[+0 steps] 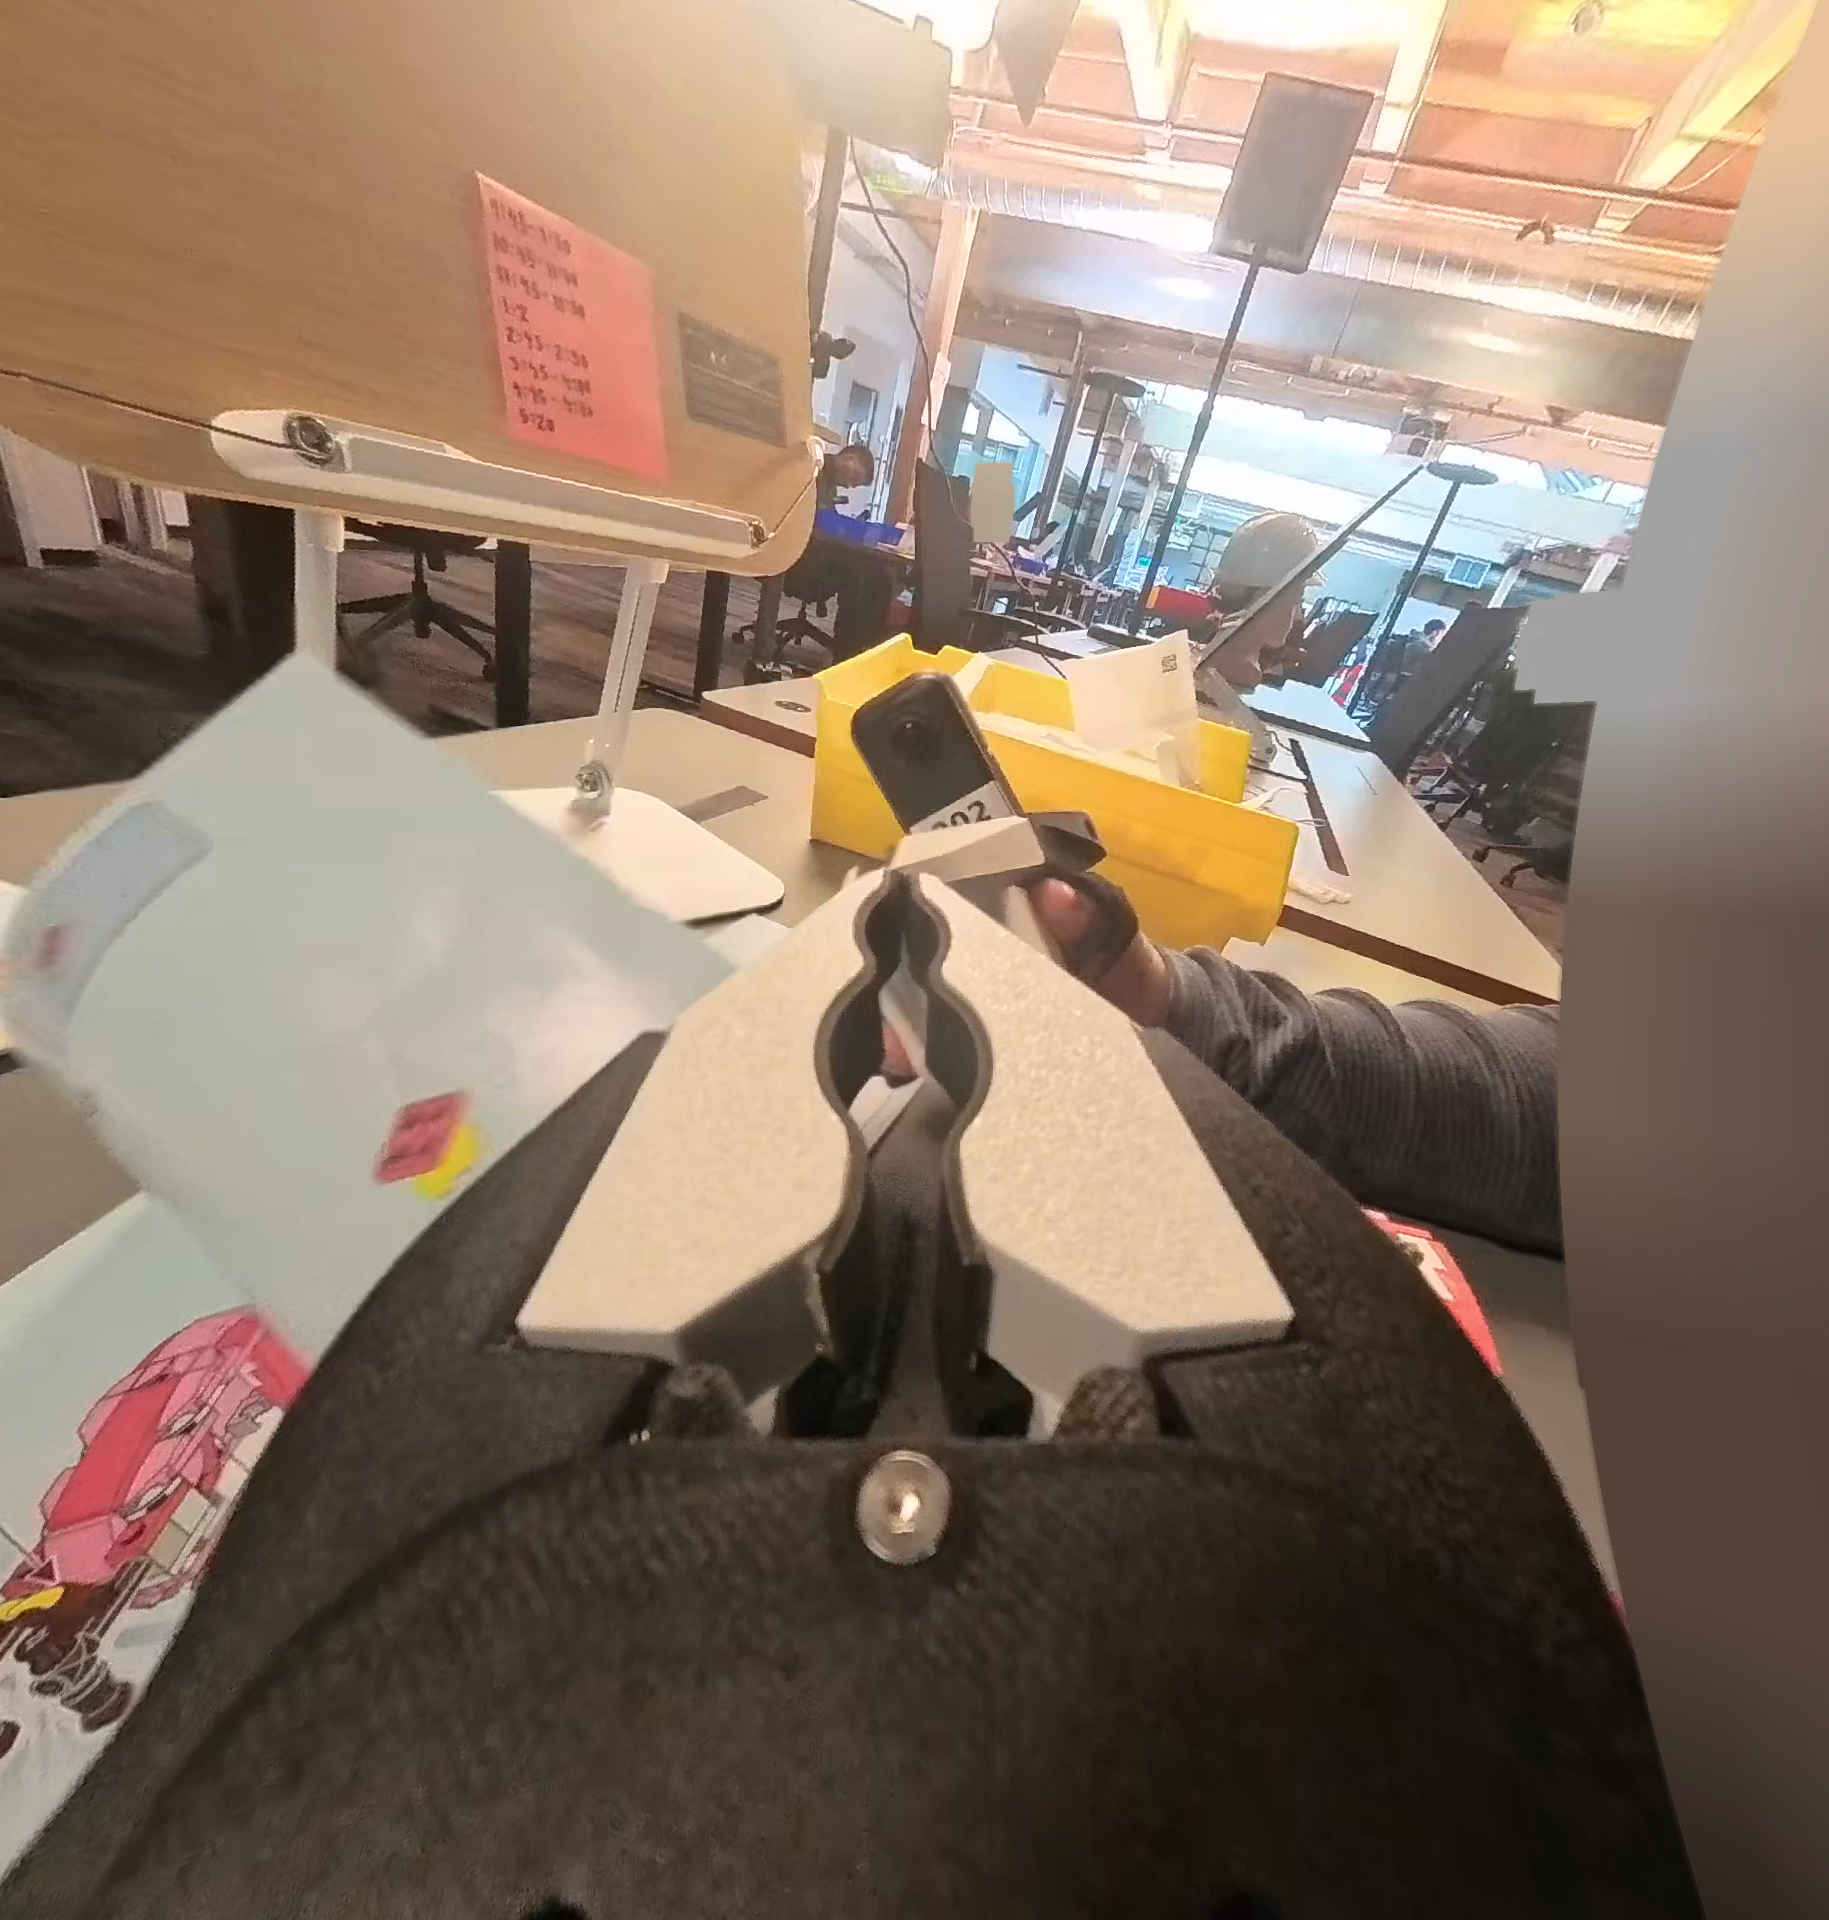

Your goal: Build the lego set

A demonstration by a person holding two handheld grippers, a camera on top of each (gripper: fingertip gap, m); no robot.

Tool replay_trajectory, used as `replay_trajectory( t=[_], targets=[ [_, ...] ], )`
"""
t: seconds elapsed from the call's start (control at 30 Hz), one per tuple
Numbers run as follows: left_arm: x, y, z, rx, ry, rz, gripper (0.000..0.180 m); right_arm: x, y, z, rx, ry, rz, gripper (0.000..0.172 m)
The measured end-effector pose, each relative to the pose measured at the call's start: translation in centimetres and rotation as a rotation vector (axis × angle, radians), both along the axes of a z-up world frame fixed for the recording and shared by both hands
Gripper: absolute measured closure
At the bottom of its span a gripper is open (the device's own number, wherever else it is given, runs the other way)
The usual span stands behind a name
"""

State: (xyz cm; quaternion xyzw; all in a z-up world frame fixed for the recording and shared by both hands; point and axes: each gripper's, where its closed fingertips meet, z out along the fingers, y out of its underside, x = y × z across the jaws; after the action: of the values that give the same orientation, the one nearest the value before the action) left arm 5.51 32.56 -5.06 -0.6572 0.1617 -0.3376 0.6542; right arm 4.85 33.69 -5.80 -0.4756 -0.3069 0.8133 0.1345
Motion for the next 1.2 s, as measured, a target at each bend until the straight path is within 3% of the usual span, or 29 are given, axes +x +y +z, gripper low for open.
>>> replay_trajectory(
  t=[0.03, 0.17, 0.33, 0.43, 0.57, 0.67, 0.77, 0.93, 1.2],
  targets=[
    [0.1, 0.0, 0.0, -0.002, -0.004, -0.004, 0.18, -0.1, -0.1, -0.1, 0.008, -0.007, -0.002, 0.16],
    [-1.3, 0.1, 0.2, 0.006, -0.003, 0.06, 0.18, -0.3, 0.3, -0.1, 0.016, -0.011, -0.051, 0.154],
    [-6.7, 0.5, 0.6, 0.019, 0.101, 0.393, 0.18, -0.1, 1.5, -0.1, 0.104, 0.002, -0.188, 0.152],
    [-8.9, 0.1, 1.5, 0.048, 0.246, 0.619, 0.18, -0.3, 2.0, -0.6, 0.292, -0.044, -0.336, 0.152],
    [-9.9, -2.2, 3.7, 0.145, 0.307, 0.797, 0.18, -1.0, 1.3, -2.4, 0.698, -0.168, -0.437, 0.151],
    [-10.4, -3.9, 3.4, 0.172, 0.341, 0.864, 0.18, -1.6, 0.5, -3.9, 0.993, -0.24, -0.445, 0.151],
    [-10.8, -5.0, 3.1, 0.17, 0.328, 0.882, 0.18, -3.0, -0.9, -6.3, 1.219, -0.347, -0.311, 0.149],
    [-11.4, -6.0, 2.6, 0.162, 0.315, 0.877, 0.18, -5.1, -1.5, -9.7, 1.376, -0.512, -0.093, 0.143],
    [-11.5, -5.5, 1.8, 0.119, 0.236, 0.819, 0.18, -4.5, -0.9, -9.5, 1.412, -0.531, -0.125, 0.154]
  ],
)
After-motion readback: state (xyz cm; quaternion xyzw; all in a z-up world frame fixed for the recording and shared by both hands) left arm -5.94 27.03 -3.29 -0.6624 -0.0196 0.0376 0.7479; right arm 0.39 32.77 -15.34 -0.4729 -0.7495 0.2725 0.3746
